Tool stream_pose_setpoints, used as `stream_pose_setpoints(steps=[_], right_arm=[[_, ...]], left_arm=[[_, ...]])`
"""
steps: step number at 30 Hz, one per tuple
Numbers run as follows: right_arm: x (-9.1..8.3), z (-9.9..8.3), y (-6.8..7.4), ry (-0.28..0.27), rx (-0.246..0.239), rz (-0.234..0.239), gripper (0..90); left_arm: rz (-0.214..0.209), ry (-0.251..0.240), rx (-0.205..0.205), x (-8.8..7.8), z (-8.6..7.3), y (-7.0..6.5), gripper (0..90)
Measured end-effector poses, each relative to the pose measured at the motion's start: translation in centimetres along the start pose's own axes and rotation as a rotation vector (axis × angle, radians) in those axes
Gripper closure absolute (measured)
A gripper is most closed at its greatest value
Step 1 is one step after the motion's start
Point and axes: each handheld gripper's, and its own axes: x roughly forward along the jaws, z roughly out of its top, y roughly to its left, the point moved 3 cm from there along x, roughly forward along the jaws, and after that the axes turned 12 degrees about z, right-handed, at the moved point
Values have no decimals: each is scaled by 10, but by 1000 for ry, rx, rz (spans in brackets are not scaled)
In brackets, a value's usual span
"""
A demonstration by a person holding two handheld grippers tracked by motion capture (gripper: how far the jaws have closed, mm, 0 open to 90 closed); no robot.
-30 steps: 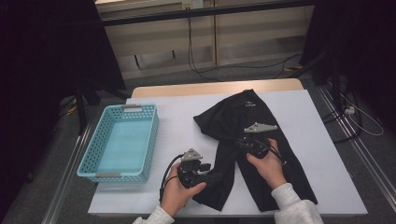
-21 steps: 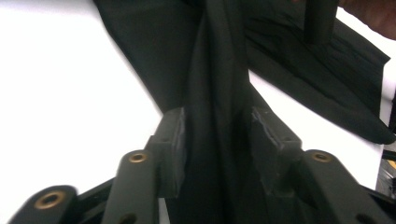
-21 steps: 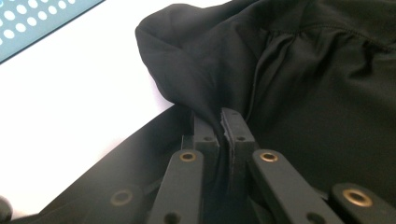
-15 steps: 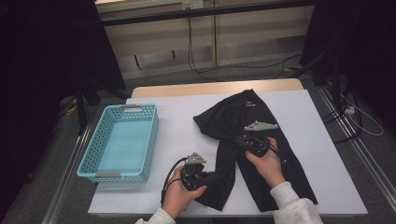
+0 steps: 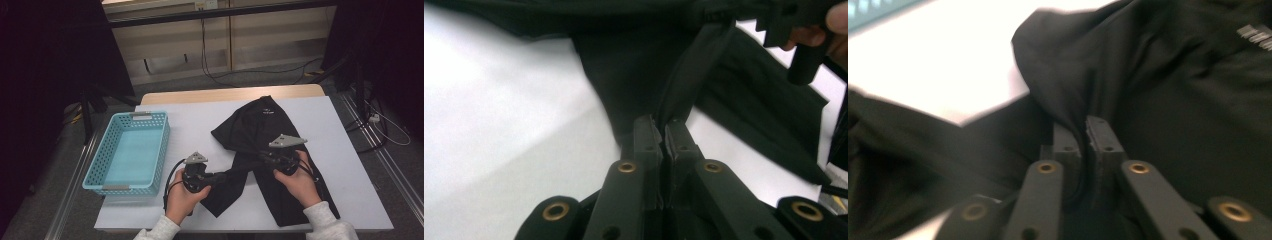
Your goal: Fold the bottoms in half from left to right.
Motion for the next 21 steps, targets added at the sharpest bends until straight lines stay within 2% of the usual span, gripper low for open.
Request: stream_pose_setpoints(steps=[2, 6, 10, 13, 19, 20, 21], right_arm=[[7, 0, 3, 9, -36, 0, 722], [20, 12, 9, 14, -90, -4, 521], [42, 31, 13, 13, -157, 5, 419], [65, 37, 13, 59, -164, 10, 425], [107, 44, 24, 96, -165, 53, 417], [111, 44, 27, 104, -173, 51, 447], [116, 44, 28, 118, -188, 24, 481]], left_arm=[[6, 4, 1, 2, -2, -1, 865], [3, 13, 0, 3, -3, 0, 865], [2, 17, -10, 5, -5, 2, 864], [1, 17, -11, 4, -5, 2, 864], [11, 26, -12, 6, -6, 6, 864], [11, 30, -17, 6, -7, 7, 864], [13, 31, -23, 6, -7, 8, 864]])
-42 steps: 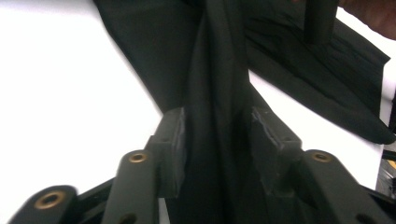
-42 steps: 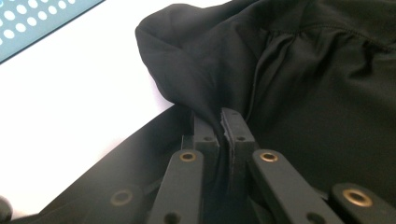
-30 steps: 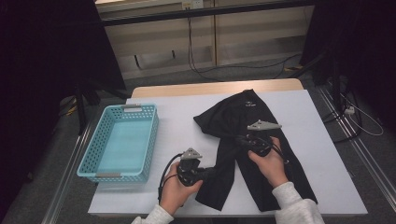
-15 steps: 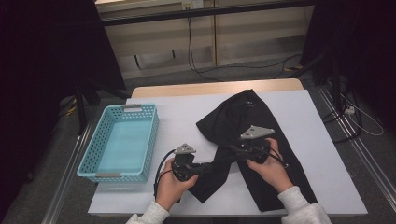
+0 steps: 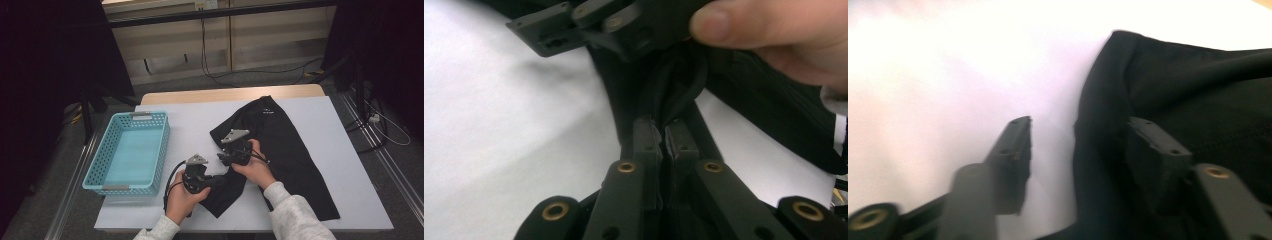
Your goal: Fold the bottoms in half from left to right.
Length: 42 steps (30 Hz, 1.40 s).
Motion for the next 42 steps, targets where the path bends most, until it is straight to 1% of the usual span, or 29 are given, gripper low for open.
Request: stream_pose_setpoints(steps=[1, 2, 3, 4, 5, 6, 8, 9, 10, 11, 14, 15, 18, 20, 22, 24, 28, 30, 32, 33, 34, 35, 36, 37, 38, 39, 40, 41, 42], right_arm=[[4, 0, 0, 18, -8, -25, 500], [6, 0, -2, 12, -3, -24, 537], [6, 0, -4, 2, 7, -25, 638], [5, 1, -6, 6, -12, -52, 718], [4, 1, -8, -3, -15, -46, 782], [2, 2, -10, -9, -6, -30, 846], [-4, 3, -13, -36, 8, -36, 858], [-9, 4, -16, -58, 33, -22, 860], [-13, 5, -18, -74, 51, -19, 860], [-16, 6, -20, -87, 59, -21, 861], [-27, 8, -26, -117, 94, -17, 861], [-31, 8, -29, -127, 103, -15, 861], [-41, 10, -39, -161, 144, -17, 861], [-48, 11, -47, -181, 177, -8, 860], [-57, 14, -56, -189, 188, -19, 860], [-67, 17, -66, -198, 195, -38, 860], [-90, 21, -89, -225, 228, -71, 861], [-101, 24, -102, -232, 237, -103, 863], [-114, 29, -120, -240, 247, -172, 863], [-120, 32, -132, -259, 271, -212, 862], [-127, 34, -145, -292, 317, -256, 850], [-133, 34, -156, -321, 361, -310, 773], [-139, 33, -166, -331, 382, -375, 720], [-143, 30, -173, -337, 401, -427, 645], [-145, 27, -176, -331, 407, -442, 580], [-145, 23, -176, -308, 410, -420, 562], [-144, 19, -173, -289, 412, -402, 519], [-142, 13, -168, -283, 408, -383, 481], [-140, 7, -163, -272, 403, -351, 455]], left_arm=[[-4, 3, 0, 0, 0, 1, 864], [-2, 1, -1, 0, 0, 1, 864], [-2, -1, -2, 0, 0, 0, 864], [-1, -1, -2, 0, 0, 0, 864], [-3, 0, 3, 0, 0, -1, 864], [-4, -4, 0, 0, 0, -1, 864], [-5, -7, 1, -1, 1, -2, 864], [-6, -12, -2, -1, 2, -2, 864], [-8, -15, -1, -2, 3, -1, 864], [-6, -22, 1, -2, 3, -1, 864], [-9, -39, -3, -2, 6, -3, 864], [-18, -35, -5, -2, 7, -3, 864], [-34, -47, 2, -3, 12, -10, 864], [-56, -66, 8, -5, 17, -17, 864], [-75, -85, 22, -7, 23, -24, 864], [-101, -97, 31, -8, 29, -30, 864], [-152, -113, 46, -10, 42, -41, 864], [-186, -135, 43, -10, 51, -51, 864], [-230, -147, 57, -8, 62, -64, 864], [-255, -161, 61, -6, 67, -71, 861], [-269, -184, 76, -3, 71, -76, 850], [-266, -208, 95, 1, 75, -80, 738], [-243, -210, 107, 5, 77, -80, 571], [-227, -204, 99, 8, 78, -78, 424], [-216, -187, 99, 9, 77, -73, 360], [-205, -165, 102, 10, 74, -68, 325], [-186, -156, 103, 10, 71, -62, 297], [-160, -147, 107, 11, 68, -54, 284], [-137, -131, 107, 12, 65, -47, 262]])
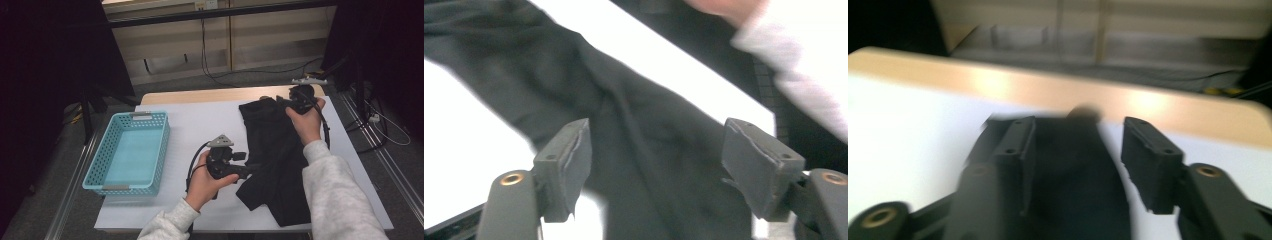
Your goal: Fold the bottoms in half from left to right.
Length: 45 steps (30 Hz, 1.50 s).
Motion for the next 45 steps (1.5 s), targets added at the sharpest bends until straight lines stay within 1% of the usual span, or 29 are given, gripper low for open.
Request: stream_pose_setpoints(steps=[1, 2, 3, 5, 7, 10, 11, 13, 14, 15, 16, 17, 20, 21, 23, 25, 27, 28, 31, 33, 37, 38, 40, 42, 43, 45], right_arm=[[-2, -9, 4, 24, 4, 34, 422], [-3, -19, 7, 54, -1, 58, 399], [-6, -29, 12, 81, -14, 71, 376], [-13, -48, 19, 107, -35, 95, 364], [-21, -63, 26, 135, -83, 105, 344], [-35, -82, 37, 140, -93, 144, 316], [-40, -88, 41, 139, -96, 153, 305], [-48, -99, 48, 165, -124, 158, 287], [-53, -103, 50, 174, -136, 155, 274], [-58, -107, 52, 170, -143, 153, 273], [-62, -112, 54, 164, -144, 156, 272], [-67, -117, 56, 160, -138, 161, 265], [-77, -125, 59, 170, -137, 174, 236], [-81, -126, 59, 164, -134, 173, 232], [-87, -128, 57, 145, -114, 163, 228], [-90, -131, 56, 142, -94, 162, 224], [-93, -134, 55, 149, -83, 163, 212], [-94, -135, 54, 148, -71, 167, 203], [-95, -140, 53, 162, -57, 156, 203], [-96, -143, 52, 174, -47, 168, 227], [-99, -149, 52, 193, -57, 162, 290], [-100, -150, 52, 199, -58, 163, 293], [-101, -153, 53, 218, -68, 181, 349], [-101, -156, 54, 223, -83, 174, 354], [-101, -157, 54, 225, -83, 170, 374], [-101, -158, 53, 228, -85, 179, 427]], left_arm=[[14, 5, -12, -1, -4, 7, 236], [34, 9, -14, -3, -8, 14, 229], [51, 20, -18, -5, -12, 21, 227], [95, 36, -25, -9, -17, 35, 213], [134, 41, -24, -13, -21, 47, 205], [182, 41, -35, -19, -25, 61, 195], [200, 37, -32, -20, -26, 65, 188], [233, 44, -22, -23, -29, 73, 182], [242, 41, -32, -23, -32, 77, 179], [253, 48, -37, -24, -35, 81, 179], [257, 59, -48, -24, -38, 84, 175], [269, 66, -46, -24, -41, 87, 170], [299, 71, -42, -27, -46, 95, 160], [308, 61, -51, -28, -46, 97, 159], [315, 61, -57, -31, -47, 99, 151], [324, 60, -45, -34, -48, 101, 149], [315, 62, -47, -35, -49, 101, 141], [318, 63, -44, -35, -49, 102, 140], [317, 69, -44, -35, -51, 102, 137], [315, 70, -42, -35, -51, 102, 138], [315, 75, -37, -35, -51, 101, 141], [316, 78, -35, -35, -51, 101, 142], [319, 83, -25, -35, -51, 101, 143], [318, 91, -18, -34, -52, 101, 142], [316, 91, -21, -34, -52, 101, 143], [316, 93, -17, -34, -52, 101, 142]])
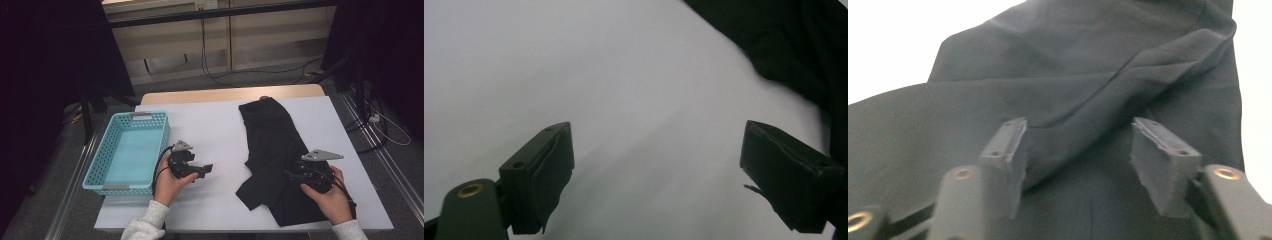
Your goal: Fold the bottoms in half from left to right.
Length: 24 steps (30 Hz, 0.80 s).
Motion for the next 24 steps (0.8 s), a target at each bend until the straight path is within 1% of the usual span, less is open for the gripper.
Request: stream_pose_setpoints(steps=[3, 6, 8, 10, 12, 13, 14, 16, 18, 21, 24], right_arm=[[3, -2, 0, 20, 18, 12, 463], [6, -5, 1, 43, 65, 21, 523], [8, -6, 3, 51, 78, 17, 558], [11, -7, 5, 54, 92, 30, 585], [12, -7, 6, 58, 99, 41, 643], [12, -7, 7, 61, 93, 41, 674], [12, -7, 8, 65, 98, 43, 709], [13, -8, 8, 68, 82, 35, 805], [13, -8, 8, 64, 75, 42, 853], [13, -8, 8, 61, 67, 49, 894], [13, -8, 9, 60, 54, 57, 900]], left_arm=[[-1, 1, 5, 0, 0, 0, 142], [4, -3, 6, 0, 1, 0, 142], [3, 8, 17, 0, 0, 1, 143], [7, 4, 9, 0, 0, 0, 143], [10, 4, 11, 0, 0, 0, 143], [11, 5, 16, 0, 0, 0, 143], [10, 5, 16, 0, 0, 0, 143], [9, 9, 14, 1, 0, 0, 145], [12, 13, 11, 1, 0, 0, 146], [18, 13, 10, 2, -1, 0, 147], [23, 15, 14, 1, -1, 0, 147]])
